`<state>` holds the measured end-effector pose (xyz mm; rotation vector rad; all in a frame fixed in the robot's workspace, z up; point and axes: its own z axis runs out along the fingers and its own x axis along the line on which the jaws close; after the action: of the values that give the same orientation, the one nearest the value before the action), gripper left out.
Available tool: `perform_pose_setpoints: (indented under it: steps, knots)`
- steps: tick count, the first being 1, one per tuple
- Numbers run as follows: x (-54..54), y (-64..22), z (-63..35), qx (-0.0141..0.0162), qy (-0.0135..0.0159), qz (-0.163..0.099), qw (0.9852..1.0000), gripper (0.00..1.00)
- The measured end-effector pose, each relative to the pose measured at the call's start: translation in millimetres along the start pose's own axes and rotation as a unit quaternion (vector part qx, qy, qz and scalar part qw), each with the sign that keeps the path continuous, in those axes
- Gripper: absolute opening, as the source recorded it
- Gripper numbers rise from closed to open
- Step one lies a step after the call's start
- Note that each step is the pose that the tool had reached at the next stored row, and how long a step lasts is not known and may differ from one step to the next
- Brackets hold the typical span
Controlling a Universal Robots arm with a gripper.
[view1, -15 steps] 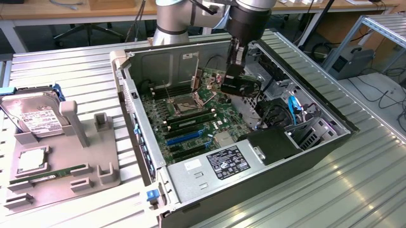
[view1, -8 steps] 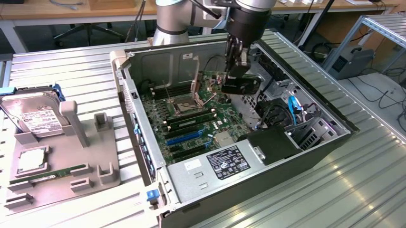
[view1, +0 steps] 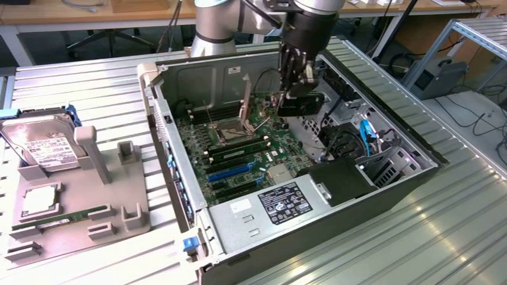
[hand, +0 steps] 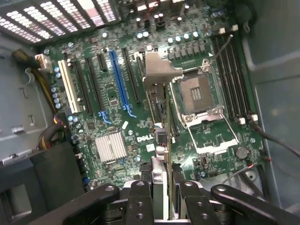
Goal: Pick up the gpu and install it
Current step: 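Insert the gpu into the slot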
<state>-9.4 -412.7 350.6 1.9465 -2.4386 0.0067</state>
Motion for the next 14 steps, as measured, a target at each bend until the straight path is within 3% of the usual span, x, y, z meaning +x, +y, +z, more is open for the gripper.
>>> perform_pose_setpoints:
  steps: [6,12,14]
  knots:
    - [0.2,0.4,0.7,0.001,0.0005,-0.054,0.9985,0.27]
    - [6.5,8.6,1.3,0.0011,0.0005,-0.056,0.9984,0.27]
    - [7.3,9.1,1.6,0.0013,0.0005,-0.066,0.9978,0.27]
